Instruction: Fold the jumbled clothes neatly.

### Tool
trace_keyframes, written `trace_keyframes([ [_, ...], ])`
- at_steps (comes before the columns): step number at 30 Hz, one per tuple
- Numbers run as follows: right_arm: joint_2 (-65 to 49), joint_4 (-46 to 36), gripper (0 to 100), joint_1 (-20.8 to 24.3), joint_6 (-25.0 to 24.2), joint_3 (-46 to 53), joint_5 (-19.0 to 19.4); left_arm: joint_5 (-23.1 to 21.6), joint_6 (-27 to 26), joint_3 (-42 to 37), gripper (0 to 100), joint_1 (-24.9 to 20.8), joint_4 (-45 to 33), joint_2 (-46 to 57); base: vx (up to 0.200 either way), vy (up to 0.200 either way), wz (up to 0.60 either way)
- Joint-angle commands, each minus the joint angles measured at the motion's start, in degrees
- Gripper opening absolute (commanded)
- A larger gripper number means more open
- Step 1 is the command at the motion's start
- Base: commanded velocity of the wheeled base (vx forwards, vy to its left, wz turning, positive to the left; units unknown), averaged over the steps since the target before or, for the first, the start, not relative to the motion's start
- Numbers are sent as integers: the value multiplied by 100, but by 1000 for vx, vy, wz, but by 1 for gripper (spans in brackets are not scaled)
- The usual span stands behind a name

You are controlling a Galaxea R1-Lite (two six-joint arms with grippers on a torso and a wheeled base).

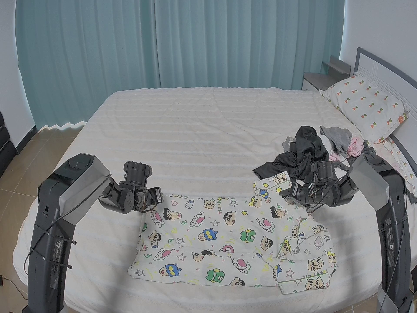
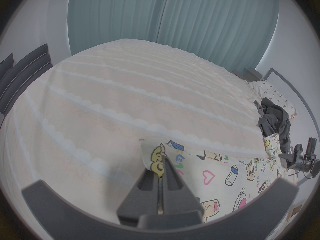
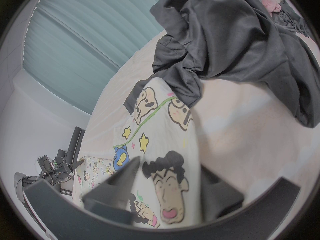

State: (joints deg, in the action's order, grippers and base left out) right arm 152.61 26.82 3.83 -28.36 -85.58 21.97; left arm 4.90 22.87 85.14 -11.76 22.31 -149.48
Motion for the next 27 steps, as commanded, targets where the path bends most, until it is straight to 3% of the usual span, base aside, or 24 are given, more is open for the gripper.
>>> trace_keyframes([
  [1, -30, 43, 0, -58, 5, 6, 36, 2, 7, -32, 0, -1, 2, 59, 0, 0, 0],
  [8, -118, 175, 0, -216, 23, 226, 211, 2, 16, -76, 0, -36, 2, 165, 0, 0, 0],
  [15, -531, 1273, 0, -400, -56, 1149, 932, 2, 25, -252, 0, -36, 10, 376, 0, 0, 0],
  [27, -830, 2240, 0, -471, -47, 1992, 1222, -15, 16, -823, 0, -28, 388, 736, 0, 0, 0],
])
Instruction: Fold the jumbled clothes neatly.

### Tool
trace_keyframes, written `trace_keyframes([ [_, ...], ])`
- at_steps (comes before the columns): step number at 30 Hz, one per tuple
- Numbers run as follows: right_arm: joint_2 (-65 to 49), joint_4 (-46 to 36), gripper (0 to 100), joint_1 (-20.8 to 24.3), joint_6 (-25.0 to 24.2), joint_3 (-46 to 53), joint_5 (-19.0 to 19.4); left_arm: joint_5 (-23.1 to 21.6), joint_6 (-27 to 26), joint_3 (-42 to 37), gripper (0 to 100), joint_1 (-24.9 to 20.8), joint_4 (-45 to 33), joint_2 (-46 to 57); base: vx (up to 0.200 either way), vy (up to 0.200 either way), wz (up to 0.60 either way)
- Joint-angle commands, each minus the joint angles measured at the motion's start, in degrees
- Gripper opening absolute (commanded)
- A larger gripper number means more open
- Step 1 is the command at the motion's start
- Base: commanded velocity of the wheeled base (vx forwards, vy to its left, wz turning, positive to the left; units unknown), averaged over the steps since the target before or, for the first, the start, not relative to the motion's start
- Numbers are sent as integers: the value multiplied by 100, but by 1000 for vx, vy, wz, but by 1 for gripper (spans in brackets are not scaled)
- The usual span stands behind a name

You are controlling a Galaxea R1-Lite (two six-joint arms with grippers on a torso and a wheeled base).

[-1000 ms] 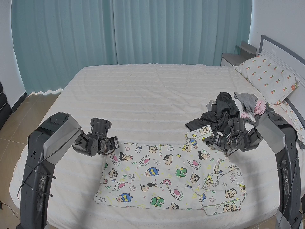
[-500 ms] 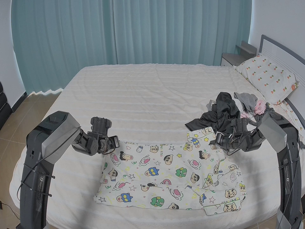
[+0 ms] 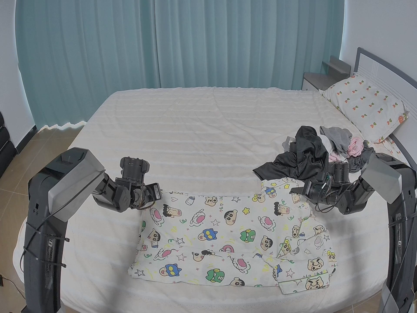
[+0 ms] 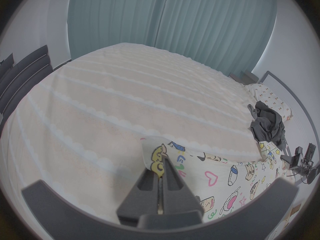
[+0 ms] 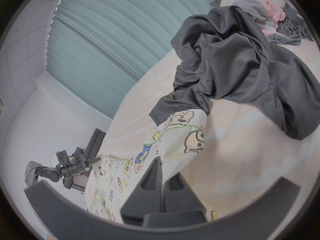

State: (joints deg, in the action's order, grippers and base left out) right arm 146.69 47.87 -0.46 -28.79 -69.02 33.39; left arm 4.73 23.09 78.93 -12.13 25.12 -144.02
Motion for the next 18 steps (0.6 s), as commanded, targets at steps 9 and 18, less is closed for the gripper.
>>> trace_keyframes([
  [9, -642, 662, 0, -112, 84, 1269, 352, -34, -33, -704, 0, 0, 151, 498, 0, 0, 0],
  [18, -984, 1251, 0, -103, 454, 2341, 493, -42, -50, -1741, 0, -53, 959, 832, 0, 0, 0],
])
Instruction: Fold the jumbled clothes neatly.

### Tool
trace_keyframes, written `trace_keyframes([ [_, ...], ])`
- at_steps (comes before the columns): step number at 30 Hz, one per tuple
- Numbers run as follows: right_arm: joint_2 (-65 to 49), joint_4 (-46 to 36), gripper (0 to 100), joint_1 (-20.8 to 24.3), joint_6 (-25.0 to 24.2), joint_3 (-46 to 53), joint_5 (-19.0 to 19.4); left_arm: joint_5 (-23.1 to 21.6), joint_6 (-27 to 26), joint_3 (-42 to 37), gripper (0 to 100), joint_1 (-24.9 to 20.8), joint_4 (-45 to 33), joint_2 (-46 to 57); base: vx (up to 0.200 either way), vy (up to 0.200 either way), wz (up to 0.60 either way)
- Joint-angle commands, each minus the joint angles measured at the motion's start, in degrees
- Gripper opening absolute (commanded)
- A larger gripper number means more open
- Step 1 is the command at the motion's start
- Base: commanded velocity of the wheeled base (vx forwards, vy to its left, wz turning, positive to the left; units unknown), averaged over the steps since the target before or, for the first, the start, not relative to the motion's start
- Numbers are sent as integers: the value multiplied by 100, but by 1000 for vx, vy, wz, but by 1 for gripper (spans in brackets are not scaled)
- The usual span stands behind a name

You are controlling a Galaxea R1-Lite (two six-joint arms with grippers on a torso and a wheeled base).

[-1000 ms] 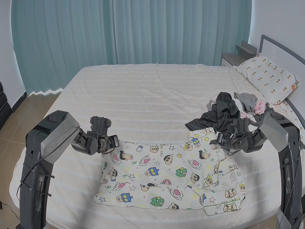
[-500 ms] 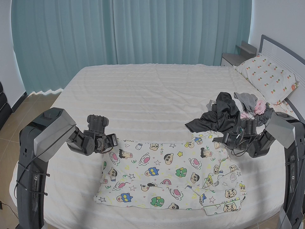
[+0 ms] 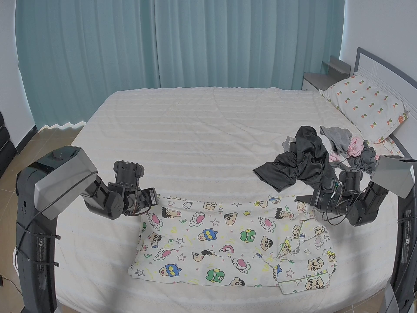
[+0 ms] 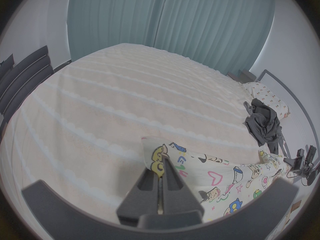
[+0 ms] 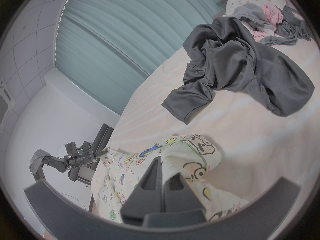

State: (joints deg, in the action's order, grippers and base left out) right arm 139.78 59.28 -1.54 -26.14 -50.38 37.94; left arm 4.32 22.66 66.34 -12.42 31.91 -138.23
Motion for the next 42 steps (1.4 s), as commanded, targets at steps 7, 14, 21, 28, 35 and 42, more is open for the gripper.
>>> trace_keyframes([
  [7, -434, 136, 0, -5, 900, 1136, 30, -106, 1, -1264, 0, -41, 816, 367, 0, 0, 0],
  [14, -372, 171, 0, -75, 1744, 1734, -14, -150, -7, -2222, 0, -182, 1748, 323, 0, 0, 0],
  [21, -258, 198, 0, -154, 2368, 2138, -32, -159, -87, -2943, 0, -287, 2416, 314, 0, 0, 0],
  [28, -47, 760, 0, -216, 2526, 2595, -41, -273, -271, -3488, 0, -296, 3049, 235, 0, 0, 0],
  [35, 357, 1455, 0, -207, 2658, 2947, -296, -273, -412, -3716, 0, -305, 3295, 59, 0, 0, 0],
  [42, 375, 1595, 0, -198, 2666, 3122, -331, -273, -421, -3786, 0, -349, 3321, 15, 0, 0, 0],
])
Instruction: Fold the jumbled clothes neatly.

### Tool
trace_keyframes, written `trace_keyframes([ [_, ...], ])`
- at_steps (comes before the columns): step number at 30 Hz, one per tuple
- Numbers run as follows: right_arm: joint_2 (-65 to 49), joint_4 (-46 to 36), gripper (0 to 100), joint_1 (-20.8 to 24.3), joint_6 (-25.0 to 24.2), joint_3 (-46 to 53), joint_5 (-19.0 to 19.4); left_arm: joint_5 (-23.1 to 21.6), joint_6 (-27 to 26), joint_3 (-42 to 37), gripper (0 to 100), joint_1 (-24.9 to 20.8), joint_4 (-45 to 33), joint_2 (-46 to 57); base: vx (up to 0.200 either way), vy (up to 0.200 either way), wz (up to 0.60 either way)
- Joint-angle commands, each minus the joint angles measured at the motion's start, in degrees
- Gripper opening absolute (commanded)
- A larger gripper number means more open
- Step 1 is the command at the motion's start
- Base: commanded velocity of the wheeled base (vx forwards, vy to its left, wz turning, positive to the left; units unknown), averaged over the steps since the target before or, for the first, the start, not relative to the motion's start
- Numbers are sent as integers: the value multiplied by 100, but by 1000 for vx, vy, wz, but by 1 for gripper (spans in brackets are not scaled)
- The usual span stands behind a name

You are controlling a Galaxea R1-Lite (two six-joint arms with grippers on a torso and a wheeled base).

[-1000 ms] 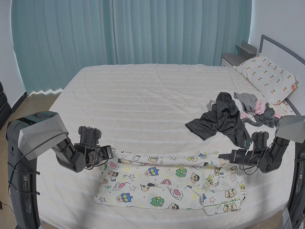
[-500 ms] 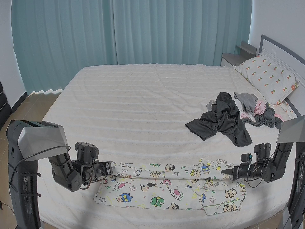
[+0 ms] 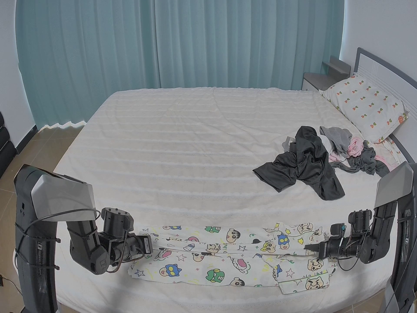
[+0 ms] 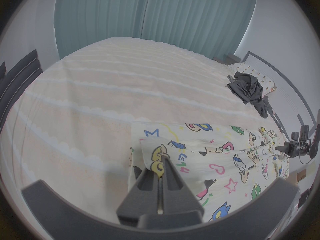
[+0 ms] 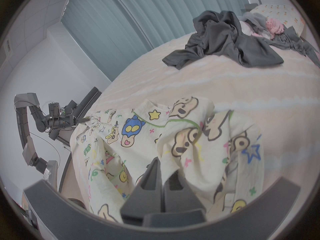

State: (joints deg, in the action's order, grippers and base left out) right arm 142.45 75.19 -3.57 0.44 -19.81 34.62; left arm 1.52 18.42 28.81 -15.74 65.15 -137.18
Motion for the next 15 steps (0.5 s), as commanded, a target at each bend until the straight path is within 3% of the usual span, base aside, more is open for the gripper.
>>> trace_keyframes([
  [1, 99, 4, 0, -3, 9, 74, 1, 6, 12, -51, 0, -26, -2, -81, 0, 0, 0],
  [2, 99, 4, 0, -12, 9, 83, 1, 6, 4, -51, 0, -26, -2, -90, 0, 0, 0],
  [3, 90, 4, 100, -21, 0, 83, 1, 6, 12, -68, 0, -26, -2, -90, 0, 0, 0],
  [4, 90, 13, 100, -21, 0, 83, 1, 6, 12, -68, 100, -26, -2, -90, 0, 0, 0],
  [9, -103, 83, 100, -56, -18, 206, -17, 15, 39, -200, 100, -8, 139, -72, 0, 0, 0],
  [15, -630, 162, 100, -267, -53, 548, -26, -12, 48, -833, 100, 299, 1009, -72, 0, 0, 0],
])
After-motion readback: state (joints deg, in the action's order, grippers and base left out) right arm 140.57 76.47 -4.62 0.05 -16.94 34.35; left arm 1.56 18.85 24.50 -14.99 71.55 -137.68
